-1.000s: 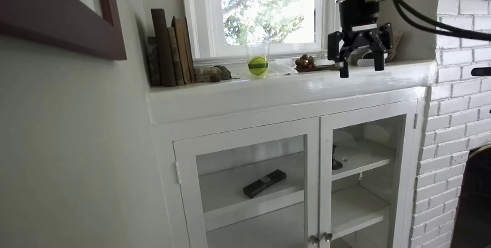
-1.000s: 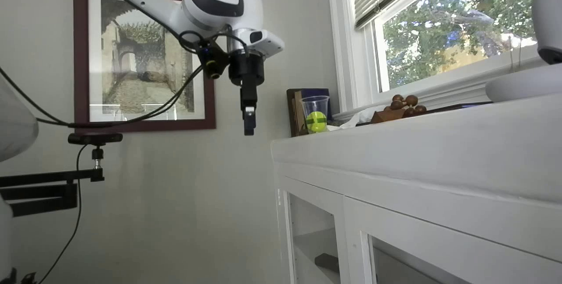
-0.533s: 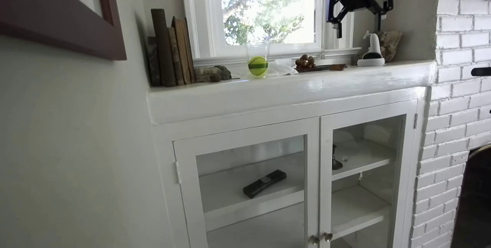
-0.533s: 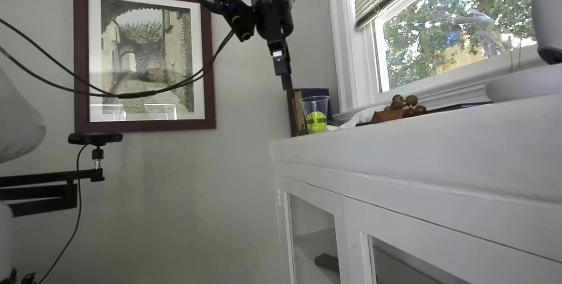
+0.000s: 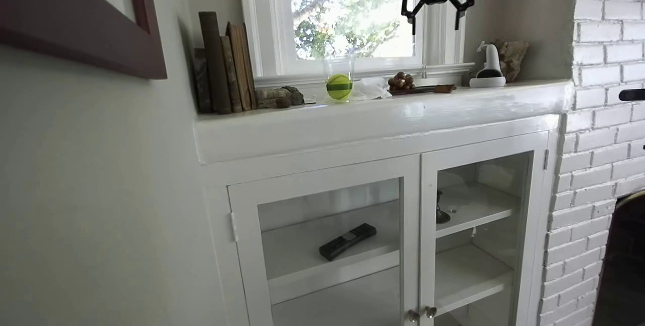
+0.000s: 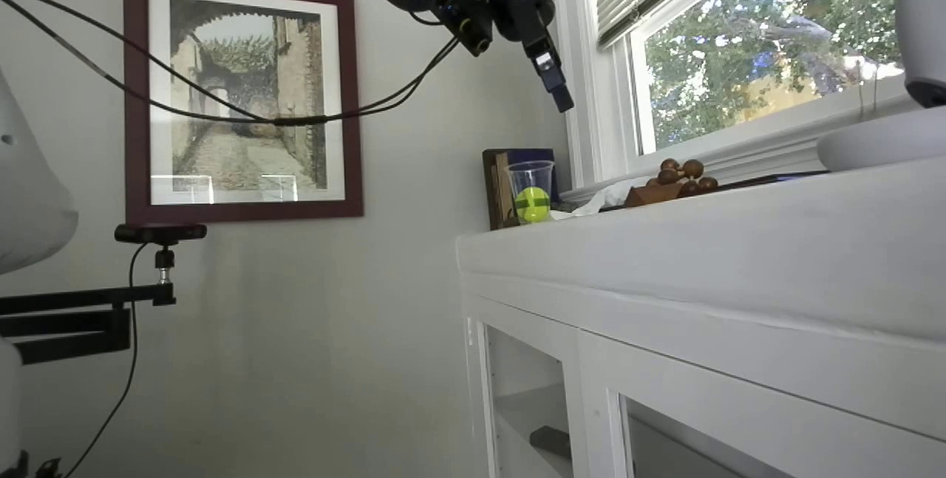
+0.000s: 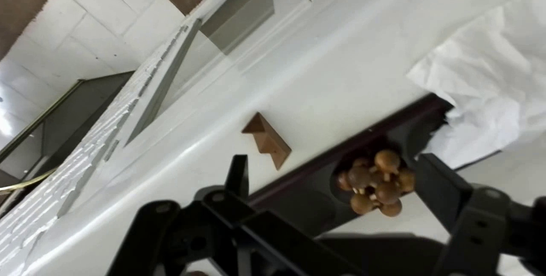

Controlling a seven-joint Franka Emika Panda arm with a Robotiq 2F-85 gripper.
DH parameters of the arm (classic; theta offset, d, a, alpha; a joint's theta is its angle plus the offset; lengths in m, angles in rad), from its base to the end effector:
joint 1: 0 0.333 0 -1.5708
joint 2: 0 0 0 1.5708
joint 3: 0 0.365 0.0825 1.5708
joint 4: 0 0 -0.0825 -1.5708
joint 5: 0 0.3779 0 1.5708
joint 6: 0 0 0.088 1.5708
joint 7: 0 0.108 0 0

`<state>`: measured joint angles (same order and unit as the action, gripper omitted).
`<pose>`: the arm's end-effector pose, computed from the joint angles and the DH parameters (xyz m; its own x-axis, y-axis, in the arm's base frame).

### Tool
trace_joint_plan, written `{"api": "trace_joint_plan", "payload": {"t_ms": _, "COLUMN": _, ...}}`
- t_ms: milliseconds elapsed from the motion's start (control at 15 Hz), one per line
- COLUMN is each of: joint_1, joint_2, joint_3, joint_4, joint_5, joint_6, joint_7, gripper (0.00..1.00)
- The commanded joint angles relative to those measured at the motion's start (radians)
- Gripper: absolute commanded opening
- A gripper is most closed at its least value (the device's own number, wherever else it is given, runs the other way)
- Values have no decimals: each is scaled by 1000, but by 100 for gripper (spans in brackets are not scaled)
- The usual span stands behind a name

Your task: Use the tissue to wipe the window

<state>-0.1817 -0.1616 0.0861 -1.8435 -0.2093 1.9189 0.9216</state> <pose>0.5153 -0.0603 0.6637 0.5322 -0.7872 0.3118 -0.8188 -0.5721 -0.0469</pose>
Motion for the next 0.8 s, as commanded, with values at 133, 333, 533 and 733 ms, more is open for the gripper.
{"api": "trace_joint_plan", "payload": {"t_ms": 133, "joint_1": 73, "joint_2": 126, "joint_3": -28, "joint_4": 127, "joint_5": 19, "joint_6": 244, "joint_7": 107, "gripper": 100}}
{"api": "trace_joint_plan", "payload": {"t_ms": 333, "joint_1": 105, "joint_2": 175, "joint_3": -33, "joint_4": 165, "joint_5": 25, "joint_6": 307, "joint_7": 132, "gripper": 100}}
{"api": "trace_joint_plan", "payload": {"t_ms": 533, "joint_1": 131, "joint_2": 223, "joint_3": -42, "joint_4": 199, "joint_5": 48, "joint_6": 270, "joint_7": 145, "gripper": 100}}
{"api": "trace_joint_plan", "payload": {"t_ms": 733, "joint_1": 146, "joint_2": 260, "joint_3": -56, "joint_4": 214, "joint_5": 75, "joint_6": 229, "joint_7": 149, "gripper": 100}}
